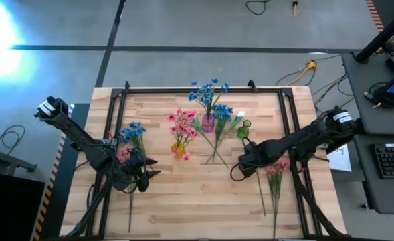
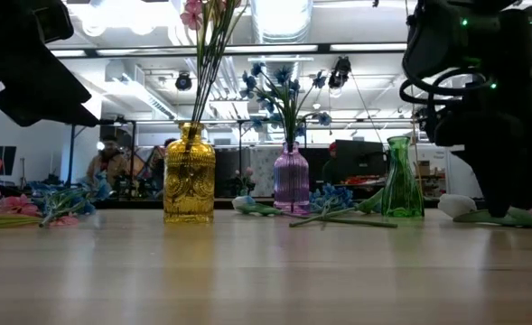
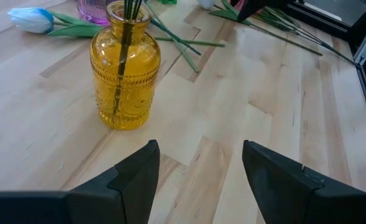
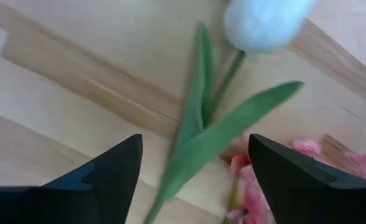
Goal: Sort flowers into vase by color
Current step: Put the bottom white right flower into the green flower vase
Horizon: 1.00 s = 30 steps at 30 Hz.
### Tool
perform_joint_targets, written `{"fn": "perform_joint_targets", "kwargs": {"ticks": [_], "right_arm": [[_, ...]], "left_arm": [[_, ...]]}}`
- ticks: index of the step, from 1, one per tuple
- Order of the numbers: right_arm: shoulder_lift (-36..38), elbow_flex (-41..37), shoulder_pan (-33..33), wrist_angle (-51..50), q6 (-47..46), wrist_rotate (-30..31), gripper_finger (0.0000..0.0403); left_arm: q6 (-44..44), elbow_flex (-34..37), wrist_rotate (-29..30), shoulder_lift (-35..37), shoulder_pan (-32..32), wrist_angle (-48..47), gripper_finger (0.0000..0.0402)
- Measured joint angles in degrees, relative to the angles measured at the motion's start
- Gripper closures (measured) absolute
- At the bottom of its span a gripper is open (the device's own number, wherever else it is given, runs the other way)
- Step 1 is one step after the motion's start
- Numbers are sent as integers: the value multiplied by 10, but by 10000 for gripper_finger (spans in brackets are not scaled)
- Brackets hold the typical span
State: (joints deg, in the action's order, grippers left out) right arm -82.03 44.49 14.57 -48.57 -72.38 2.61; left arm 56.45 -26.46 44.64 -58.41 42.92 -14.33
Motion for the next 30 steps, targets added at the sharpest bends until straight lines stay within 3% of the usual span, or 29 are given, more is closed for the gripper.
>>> {"fn": "perform_joint_targets", "kwargs": {"ticks": [10, 24, 30], "right_arm": [[-31, 1, -3, 41, 23, 0, 194], [-38, 2, -3, 73, 45, 5, 381], [7, -1, -3, 72, 51, 24, 388]], "left_arm": [[-2, 0, 0, 0, 0, -1, 184], [-5, 0, 15, 0, -2, -3, 184], [-4, 0, 15, 0, -2, -3, 184]]}}
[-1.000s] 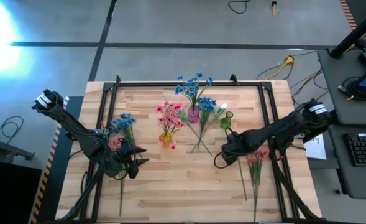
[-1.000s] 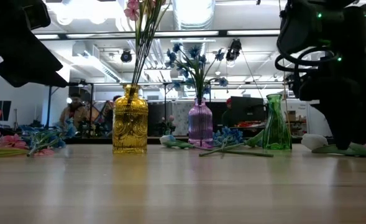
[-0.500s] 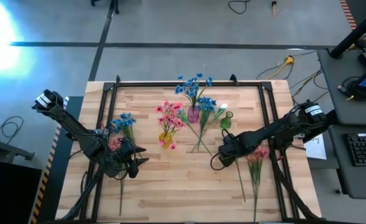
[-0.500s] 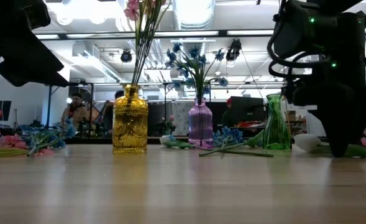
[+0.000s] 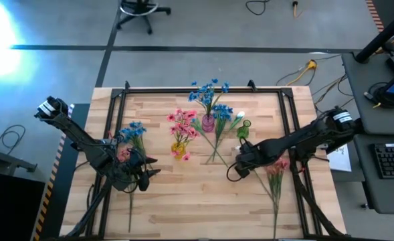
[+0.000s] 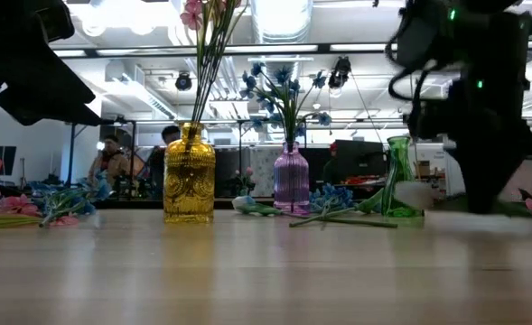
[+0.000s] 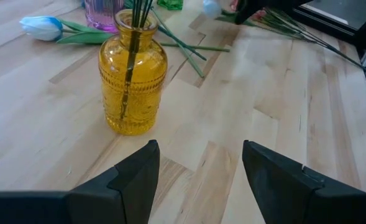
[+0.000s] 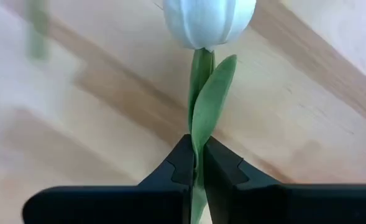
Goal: Sort flowers into vase by color
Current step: Put the bottom white right flower into the green flower vase
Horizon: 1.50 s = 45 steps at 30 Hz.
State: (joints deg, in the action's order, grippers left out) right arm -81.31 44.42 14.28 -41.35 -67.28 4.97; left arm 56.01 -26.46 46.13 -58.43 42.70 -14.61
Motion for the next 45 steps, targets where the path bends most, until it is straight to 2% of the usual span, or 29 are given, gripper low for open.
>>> {"fn": "perform_joint_targets", "kwargs": {"ticks": [6, 9, 12, 15, 27, 32, 39, 45], "right_arm": [[100, 0, 28, 24, 6, 27, 389], [158, 0, 53, 56, 22, 87, 389], [206, 1, 77, 101, 62, 185, 389], [237, 1, 90, 160, 133, 285, 390], [307, -3, 89, 360, 480, 541, 390], [361, -25, 66, 459, 594, 552, 390], [436, -111, 7, 657, 744, 546, 390], [481, -135, -12, 691, 783, 547, 390]], "left_arm": [[0, 0, 0, 0, 0, 0, 184], [0, 0, 0, 0, -1, 1, 184], [0, 0, 7, 0, -1, 2, 184], [0, 0, 24, 0, -1, 4, 184], [0, 0, 29, 0, -1, 11, 184], [0, 0, 30, 0, -2, 11, 184], [0, 0, 30, 0, -2, 11, 184], [1, 0, 30, 0, -2, 13, 184]]}}
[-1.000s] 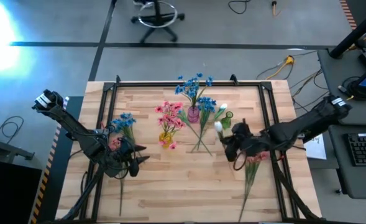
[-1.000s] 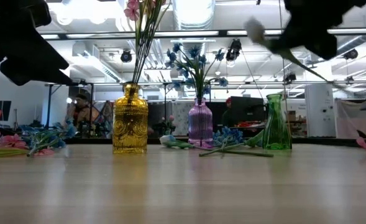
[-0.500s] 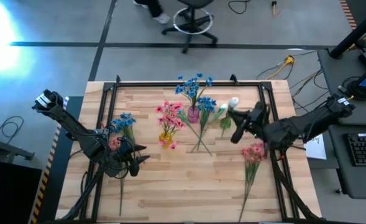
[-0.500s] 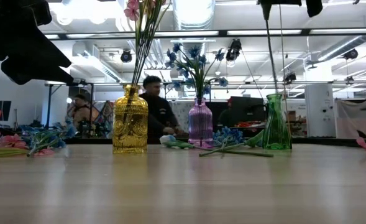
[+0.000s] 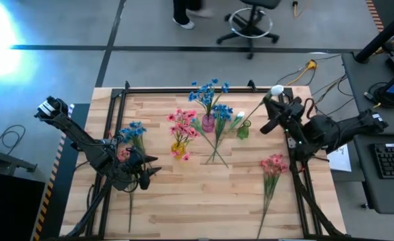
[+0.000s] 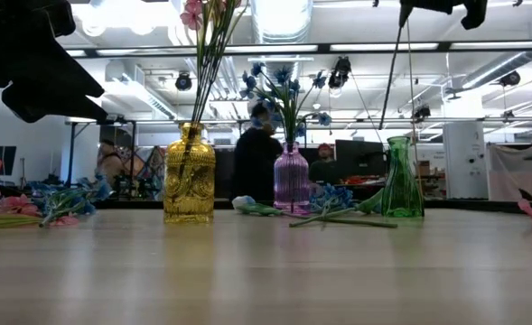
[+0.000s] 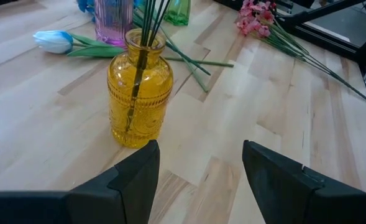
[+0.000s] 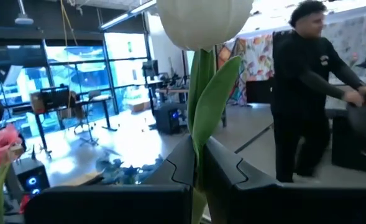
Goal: Sort flowers into vase by color
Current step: Put the bottom white right flower into the green flower vase
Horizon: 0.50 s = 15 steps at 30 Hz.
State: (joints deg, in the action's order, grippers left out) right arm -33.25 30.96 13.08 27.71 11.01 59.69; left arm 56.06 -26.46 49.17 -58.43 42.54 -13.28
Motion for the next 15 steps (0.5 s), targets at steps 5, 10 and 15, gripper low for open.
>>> {"fn": "perform_joint_targets", "kwargs": {"ticks": [5, 10, 15], "right_arm": [[17, 18, 0, -28, 16, 4, 390], [16, 25, 0, -71, 16, 29, 390], [11, 22, 0, -88, 1, 40, 390]], "left_arm": [[0, 0, 0, 0, 0, 0, 184], [0, 0, 0, 0, 0, 0, 184], [0, 0, 12, 0, 0, 0, 184]]}}
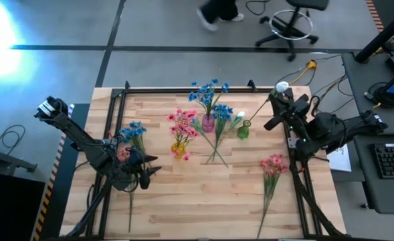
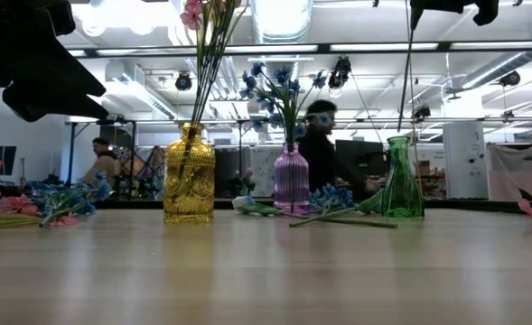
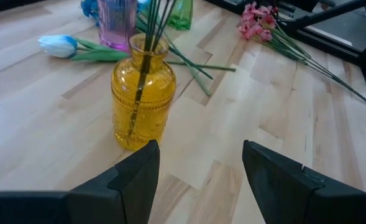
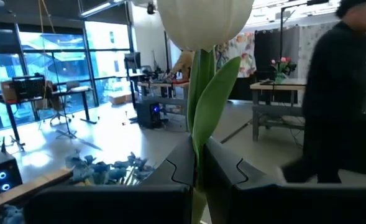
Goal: Sort flowers into vase by color
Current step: Put the bottom white right flower into the green flower vase
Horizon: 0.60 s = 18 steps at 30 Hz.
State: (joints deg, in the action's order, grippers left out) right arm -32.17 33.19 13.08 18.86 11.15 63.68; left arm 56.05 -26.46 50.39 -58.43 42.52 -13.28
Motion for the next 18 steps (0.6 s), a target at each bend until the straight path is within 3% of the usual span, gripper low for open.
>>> {"fn": "perform_joint_targets", "kwargs": {"ticks": [18], "right_arm": [[-37, -38, -19, -19, -49, 5, 390]], "left_arm": [[0, 0, 17, 0, 0, 0, 184]]}}
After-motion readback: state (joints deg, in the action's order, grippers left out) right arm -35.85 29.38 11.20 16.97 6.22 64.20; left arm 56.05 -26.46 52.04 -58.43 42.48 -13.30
